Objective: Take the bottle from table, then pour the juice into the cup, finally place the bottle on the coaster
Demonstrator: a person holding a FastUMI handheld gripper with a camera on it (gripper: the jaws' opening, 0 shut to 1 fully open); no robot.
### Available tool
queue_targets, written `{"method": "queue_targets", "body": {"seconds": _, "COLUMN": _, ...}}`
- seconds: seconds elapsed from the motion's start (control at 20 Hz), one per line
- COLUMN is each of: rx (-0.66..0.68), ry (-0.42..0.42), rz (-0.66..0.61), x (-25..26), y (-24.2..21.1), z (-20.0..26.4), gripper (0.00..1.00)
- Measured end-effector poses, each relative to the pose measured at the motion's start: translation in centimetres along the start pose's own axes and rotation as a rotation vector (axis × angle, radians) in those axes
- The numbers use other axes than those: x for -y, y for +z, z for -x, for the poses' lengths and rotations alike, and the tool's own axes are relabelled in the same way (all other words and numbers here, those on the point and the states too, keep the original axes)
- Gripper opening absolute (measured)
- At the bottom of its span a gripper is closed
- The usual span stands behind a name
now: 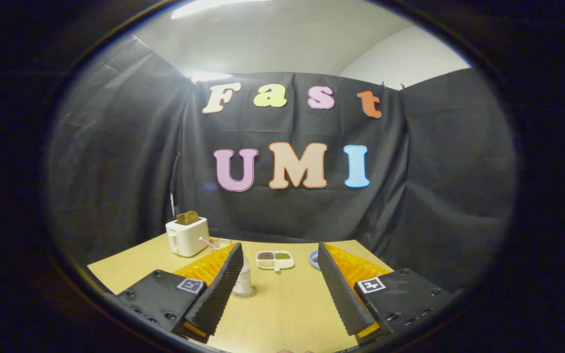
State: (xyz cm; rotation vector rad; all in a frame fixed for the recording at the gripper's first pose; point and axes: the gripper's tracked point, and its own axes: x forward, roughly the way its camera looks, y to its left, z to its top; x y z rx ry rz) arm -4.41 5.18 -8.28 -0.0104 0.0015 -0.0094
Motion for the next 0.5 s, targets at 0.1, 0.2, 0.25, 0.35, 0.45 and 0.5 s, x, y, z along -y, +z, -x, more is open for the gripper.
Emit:
{"method": "queue_targets", "body": {"seconds": 0.1, "rx": -0.001, "ry": 0.005, "rz": 0.018, "x": -0.7, "y": 0.6, "z": 0.5, "gripper": 0.97}}
{"method": "queue_targets", "body": {"seconds": 0.2, "rx": 0.001, "ry": 0.024, "rz": 0.025, "x": -1.8, "y": 1.1, "z": 0.9, "gripper": 0.97}}
{"method": "queue_targets", "body": {"seconds": 0.25, "rx": 0.001, "ry": 0.032, "rz": 0.032, "x": -2.3, "y": 1.3, "z": 1.1, "gripper": 0.97}}
{"method": "queue_targets", "body": {"seconds": 0.35, "rx": 0.001, "ry": 0.041, "rz": 0.053, "x": -3.2, "y": 1.6, "z": 1.3, "gripper": 0.97}}
{"method": "queue_targets", "body": {"seconds": 0.45, "rx": -0.005, "ry": 0.054, "rz": 0.066, "x": -4.3, "y": 1.5, "z": 1.3, "gripper": 0.97}}
{"method": "queue_targets", "body": {"seconds": 0.5, "rx": -0.006, "ry": 0.065, "rz": 0.072, "x": -4.9, "y": 1.6, "z": 1.4, "gripper": 0.97}}
